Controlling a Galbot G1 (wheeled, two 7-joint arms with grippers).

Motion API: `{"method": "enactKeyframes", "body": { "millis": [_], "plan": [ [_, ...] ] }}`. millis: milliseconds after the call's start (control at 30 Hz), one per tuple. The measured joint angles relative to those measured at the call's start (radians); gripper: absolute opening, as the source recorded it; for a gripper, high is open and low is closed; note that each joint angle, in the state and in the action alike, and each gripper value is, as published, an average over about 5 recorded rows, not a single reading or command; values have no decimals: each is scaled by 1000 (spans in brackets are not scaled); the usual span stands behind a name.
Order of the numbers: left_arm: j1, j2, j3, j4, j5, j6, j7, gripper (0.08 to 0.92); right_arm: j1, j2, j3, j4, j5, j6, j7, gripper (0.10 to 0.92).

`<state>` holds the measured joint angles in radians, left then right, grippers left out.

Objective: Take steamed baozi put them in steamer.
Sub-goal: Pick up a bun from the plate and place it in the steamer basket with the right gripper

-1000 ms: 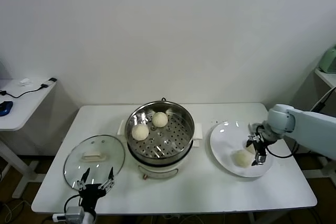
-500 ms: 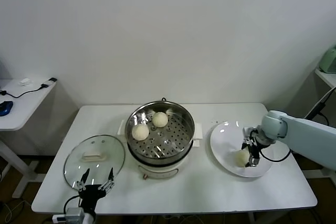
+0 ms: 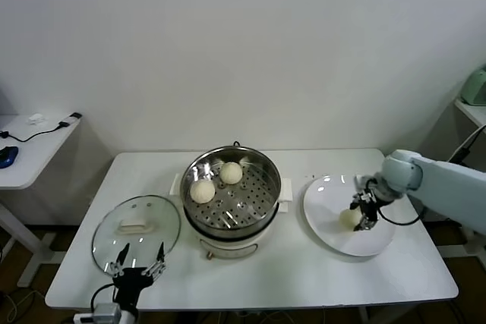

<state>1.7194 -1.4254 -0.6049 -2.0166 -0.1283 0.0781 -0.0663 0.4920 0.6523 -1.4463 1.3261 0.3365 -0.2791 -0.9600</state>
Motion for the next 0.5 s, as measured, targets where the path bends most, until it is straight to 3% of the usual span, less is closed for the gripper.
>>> {"method": "enactKeyframes", "body": {
  "millis": [267, 500],
  "plan": [
    [-8, 6, 5, -12, -5, 6, 2, 823, 346, 182, -148, -18, 120, 139, -62, 628],
    [-24, 0, 7, -6, -6, 18, 5, 823, 446, 364, -149, 23, 149, 298, -86, 628]
  ]
}}
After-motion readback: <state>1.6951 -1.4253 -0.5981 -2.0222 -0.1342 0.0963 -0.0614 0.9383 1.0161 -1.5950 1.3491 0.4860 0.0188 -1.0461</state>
